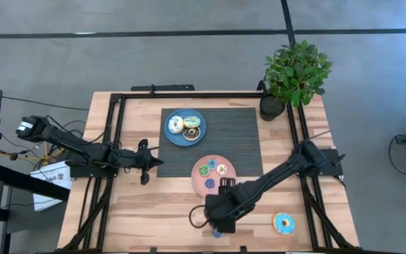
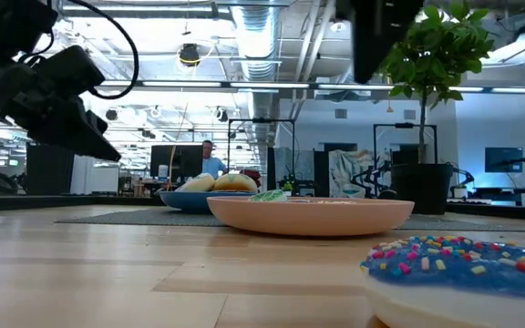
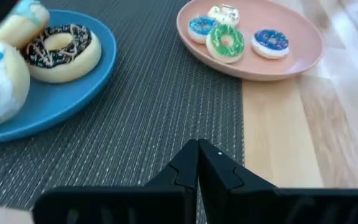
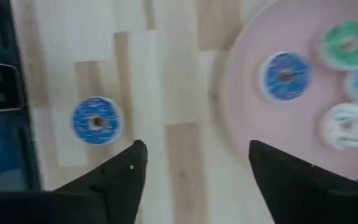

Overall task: Pick & Place donuts
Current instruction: Put the small violet donut on the pink plate

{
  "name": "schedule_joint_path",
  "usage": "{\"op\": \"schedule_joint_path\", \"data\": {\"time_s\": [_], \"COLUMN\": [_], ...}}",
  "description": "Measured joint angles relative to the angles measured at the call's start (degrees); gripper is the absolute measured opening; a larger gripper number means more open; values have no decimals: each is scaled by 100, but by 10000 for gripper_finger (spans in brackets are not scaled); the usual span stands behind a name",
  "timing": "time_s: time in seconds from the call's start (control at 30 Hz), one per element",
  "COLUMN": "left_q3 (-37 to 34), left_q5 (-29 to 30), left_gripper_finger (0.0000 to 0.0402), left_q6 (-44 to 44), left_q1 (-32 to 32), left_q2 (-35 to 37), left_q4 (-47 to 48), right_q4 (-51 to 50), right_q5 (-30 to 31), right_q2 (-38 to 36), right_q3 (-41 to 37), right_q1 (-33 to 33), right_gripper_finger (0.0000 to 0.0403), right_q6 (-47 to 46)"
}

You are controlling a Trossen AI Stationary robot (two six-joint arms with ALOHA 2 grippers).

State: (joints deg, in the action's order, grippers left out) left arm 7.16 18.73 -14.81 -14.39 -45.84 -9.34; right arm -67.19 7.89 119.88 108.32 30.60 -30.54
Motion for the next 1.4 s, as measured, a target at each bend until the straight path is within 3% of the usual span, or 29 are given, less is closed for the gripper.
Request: {"op": "schedule_joint_path", "data": {"time_s": [0.3,0.47,0.67,0.83,1.03,1.13,1.4], "left_q3": [0,-38,-626,-651,-654,-654,-656], "left_q5": [-83,-849,-1672,-1351,-1606,-1850,-1824], "left_gripper_finger": [0,0,0,0,0,0,0], "left_q6": [1122,1707,1388,1309,1760,1974,1755], "left_q1": [273,912,1613,1684,1681,1681,1676], "left_q2": [606,1311,2423,3427,4477,4574,4344], "left_q4": [-150,-216,-189,659,700,741,753], "right_q4": [-31,-29,-33,-171,-178,-148,494], "right_q5": [-141,-113,-119,-127,-139,-139,-173], "right_q2": [140,91,96,96,96,96,135], "right_q3": [21,23,21,21,21,19,15], "right_q1": [169,226,237,240,240,237,244], "right_gripper_finger": [296,296,296,296,296,296,296], "right_q6": [-883,-957,-955,-951,-953,-952,-535]}}
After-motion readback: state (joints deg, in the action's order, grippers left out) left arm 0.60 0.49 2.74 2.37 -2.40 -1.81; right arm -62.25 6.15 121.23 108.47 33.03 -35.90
